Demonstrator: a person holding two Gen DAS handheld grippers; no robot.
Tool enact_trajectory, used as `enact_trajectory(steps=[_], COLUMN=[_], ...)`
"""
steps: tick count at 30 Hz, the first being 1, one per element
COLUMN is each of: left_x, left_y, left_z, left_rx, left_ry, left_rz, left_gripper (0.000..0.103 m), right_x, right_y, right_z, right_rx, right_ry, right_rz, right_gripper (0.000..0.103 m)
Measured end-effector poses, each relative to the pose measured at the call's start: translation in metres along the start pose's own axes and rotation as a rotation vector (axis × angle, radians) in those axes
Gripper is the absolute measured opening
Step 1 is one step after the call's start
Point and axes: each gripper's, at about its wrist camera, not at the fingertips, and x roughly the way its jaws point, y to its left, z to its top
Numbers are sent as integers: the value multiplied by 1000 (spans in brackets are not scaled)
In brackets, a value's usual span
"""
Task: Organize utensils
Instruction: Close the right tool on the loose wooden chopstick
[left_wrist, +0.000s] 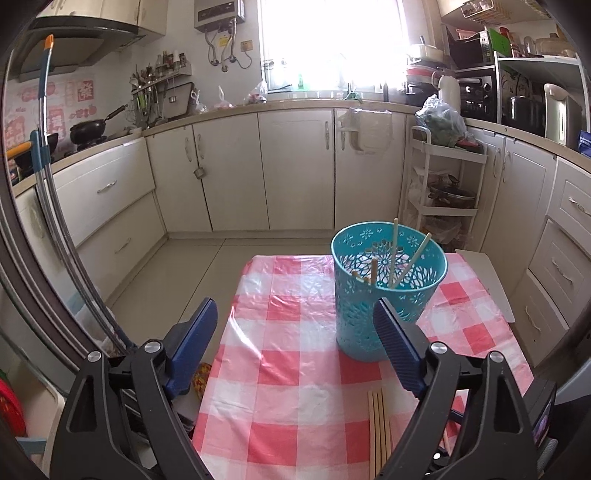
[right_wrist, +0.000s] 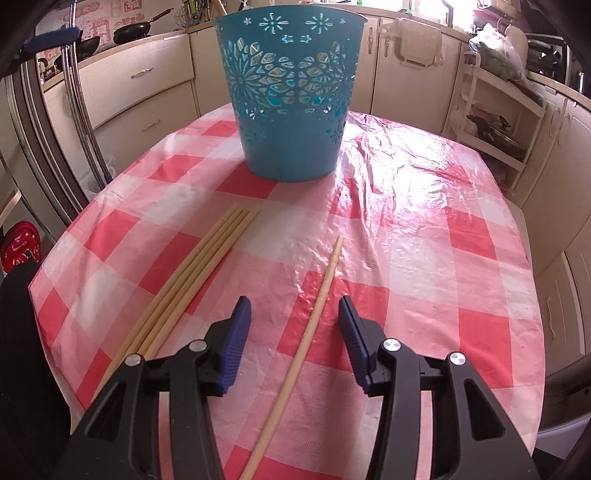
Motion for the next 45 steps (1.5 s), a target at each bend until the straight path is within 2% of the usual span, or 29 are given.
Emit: enact_trajectory(steps=[8,10,12,14,17,20,24,27,30,34,38,42,45], left_x=[7,12,21,35,64,91,113,123,128,135,137,141,143], left_y=[10,10,10,9,13,22,32,33,31,26,27,24,20], left_z=[-16,-19,-24,-33,-52,-69,-83,-90,-96,-106,-107,-109,-111], left_rx=[-13,-12,-1,12,16,-17,-57,-63,-59,-41,-47,-32,-17], left_ry=[45,58,82,103,165,237,277,291,301,324,328,346,360], left_rz=[18,19,19,30,38,36,35,29,14,0,-7,-25,-28], left_gripper=[83,88,90,91,92,92,92,92,92,92,92,92,92], right_x=[-1,-1,-2,-2,-2,-3,0,3,2,3,2,-2,-24], right_y=[0,0,1,2,2,-5,-17,-10,-4,-10,-5,-28,-46], right_z=[0,-1,-1,1,3,5,10,14,17,19,19,18,27], right_rx=[16,12,4,-9,-31,-9,55,3,-74,-73,-103,88,224], right_ry=[3,1,2,11,28,46,74,86,120,167,166,144,66], right_rz=[0,-1,3,12,27,33,58,49,83,108,87,214,348], right_gripper=[46,44,35,22,12,12,9,9,8,9,8,6,6])
